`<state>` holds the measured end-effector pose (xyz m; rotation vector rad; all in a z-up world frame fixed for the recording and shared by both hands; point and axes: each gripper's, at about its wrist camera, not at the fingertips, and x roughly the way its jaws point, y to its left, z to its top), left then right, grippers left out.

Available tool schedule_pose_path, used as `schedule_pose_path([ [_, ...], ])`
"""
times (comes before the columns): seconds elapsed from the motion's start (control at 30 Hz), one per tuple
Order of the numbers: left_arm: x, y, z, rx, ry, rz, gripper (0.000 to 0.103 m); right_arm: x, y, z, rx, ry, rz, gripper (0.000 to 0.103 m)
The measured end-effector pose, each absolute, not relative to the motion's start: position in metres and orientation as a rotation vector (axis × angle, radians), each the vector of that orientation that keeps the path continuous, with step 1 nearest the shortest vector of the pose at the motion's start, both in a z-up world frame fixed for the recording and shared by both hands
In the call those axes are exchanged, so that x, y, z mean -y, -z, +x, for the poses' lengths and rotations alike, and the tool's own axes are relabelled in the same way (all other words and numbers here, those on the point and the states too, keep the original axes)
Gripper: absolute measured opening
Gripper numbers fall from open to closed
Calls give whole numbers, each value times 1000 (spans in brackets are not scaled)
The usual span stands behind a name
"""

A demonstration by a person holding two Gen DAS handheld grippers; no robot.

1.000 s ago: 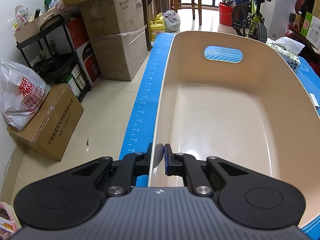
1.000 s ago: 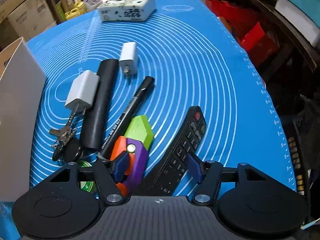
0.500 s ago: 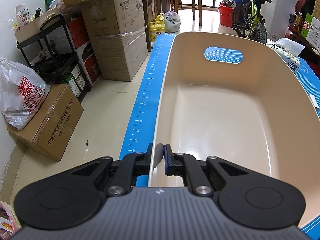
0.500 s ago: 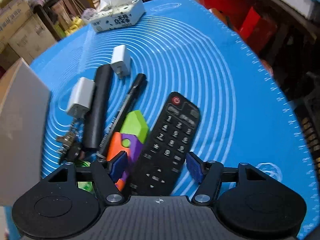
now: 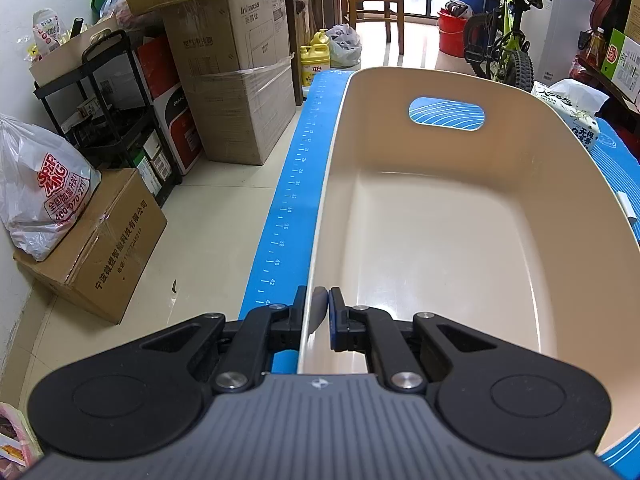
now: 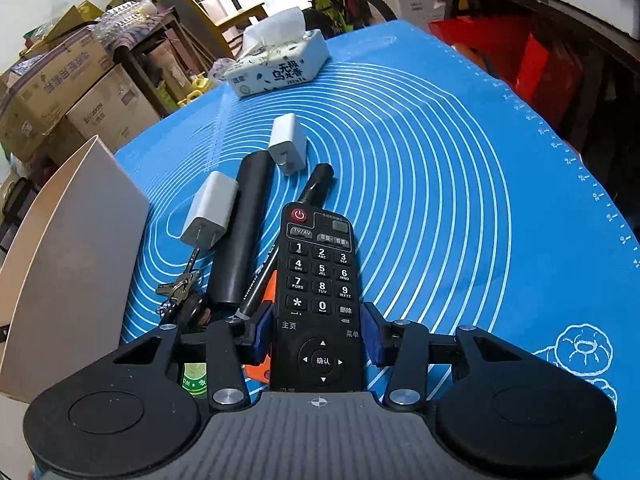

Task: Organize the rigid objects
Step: 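Close the right gripper on the black TV remote, then lift the remote with the right gripper and carry it over the bin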

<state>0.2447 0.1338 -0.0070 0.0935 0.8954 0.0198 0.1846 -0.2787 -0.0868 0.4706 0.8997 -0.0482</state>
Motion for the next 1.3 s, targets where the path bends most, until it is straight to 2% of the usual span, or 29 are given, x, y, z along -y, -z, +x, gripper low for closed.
schedule_pose_path([
  [0.57,-133,7,245,-895,-19,90,11,280,69,172,-807,8,480,50],
  [0.93,-133,7,245,-895,-19,91,11,244,-4,192,-658,-94,401,50],
  [1.3,-133,7,244,-895,-19,90,10,156,-60,234,-574,-287,345,50],
])
